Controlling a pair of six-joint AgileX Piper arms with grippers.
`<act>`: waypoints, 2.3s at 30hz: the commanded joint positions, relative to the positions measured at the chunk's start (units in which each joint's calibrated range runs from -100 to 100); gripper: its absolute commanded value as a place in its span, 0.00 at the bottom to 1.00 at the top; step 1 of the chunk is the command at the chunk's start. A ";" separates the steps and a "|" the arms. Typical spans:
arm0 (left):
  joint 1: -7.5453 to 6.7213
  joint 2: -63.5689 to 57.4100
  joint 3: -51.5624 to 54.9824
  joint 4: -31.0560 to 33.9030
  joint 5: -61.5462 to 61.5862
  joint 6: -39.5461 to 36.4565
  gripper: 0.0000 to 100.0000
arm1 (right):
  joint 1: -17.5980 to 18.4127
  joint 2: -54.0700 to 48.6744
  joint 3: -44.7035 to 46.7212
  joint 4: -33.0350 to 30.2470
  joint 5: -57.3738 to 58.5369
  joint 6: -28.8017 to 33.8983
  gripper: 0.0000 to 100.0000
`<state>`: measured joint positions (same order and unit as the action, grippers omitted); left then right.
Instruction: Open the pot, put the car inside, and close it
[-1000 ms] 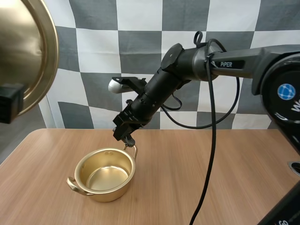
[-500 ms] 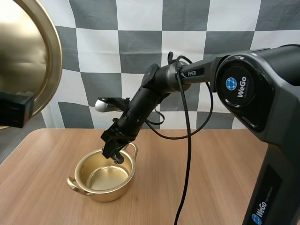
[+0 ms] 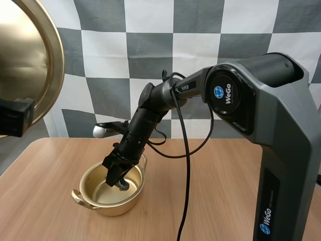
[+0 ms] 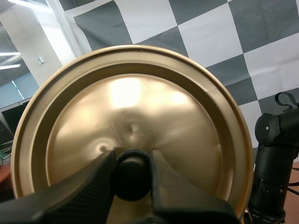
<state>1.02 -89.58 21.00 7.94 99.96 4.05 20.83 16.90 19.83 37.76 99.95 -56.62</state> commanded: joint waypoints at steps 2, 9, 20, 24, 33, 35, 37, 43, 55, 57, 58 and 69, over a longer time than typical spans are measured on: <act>0.03 -0.06 0.01 0.02 0.04 0.08 0.00 | 0.36 2.12 -2.77 0.02 0.05 -0.01 0.00; 0.03 -0.06 0.01 0.02 0.04 0.08 0.00 | 2.16 3.62 -4.93 0.01 0.05 -0.01 0.00; 0.03 -0.06 0.01 0.02 0.04 0.08 0.00 | 2.97 5.77 -4.93 -1.56 0.05 0.36 0.00; 0.03 -0.06 0.01 0.02 0.04 0.08 0.00 | 2.97 5.77 -4.93 -1.74 0.05 0.36 0.00; 0.03 -0.06 0.01 0.02 0.04 0.08 0.00 | 2.97 5.77 -4.93 -1.72 -1.83 3.35 0.00; 0.03 -0.06 0.01 0.02 0.04 0.08 0.00 | 2.97 5.77 -4.93 -1.81 -2.88 4.21 0.00; 0.03 -0.06 0.01 0.02 0.04 0.08 0.00 | 2.97 5.77 -4.93 -2.50 -4.04 5.35 0.00; 0.03 -0.06 0.01 0.02 0.04 0.08 0.00 | 2.97 5.77 -4.93 -2.75 -5.41 5.60 0.40; 0.03 -0.06 0.01 0.02 0.04 0.08 0.00 | 2.97 5.77 -4.93 -2.36 -4.26 5.19 0.93; 0.03 -0.06 0.01 0.02 0.04 0.08 0.00 | 2.97 5.77 -4.93 -1.97 -4.26 5.34 0.93; 0.03 -0.06 0.01 0.02 0.04 0.08 0.00 | 2.97 5.77 -4.93 -1.53 -4.26 5.73 0.93; 0.03 -0.06 0.01 0.02 0.04 0.08 0.00 | 2.97 -0.72 -7.48 -3.69 -4.40 7.00 1.00</act>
<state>1.02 -89.58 21.00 7.94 99.96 4.12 23.81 17.45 13.16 34.69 95.42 -49.68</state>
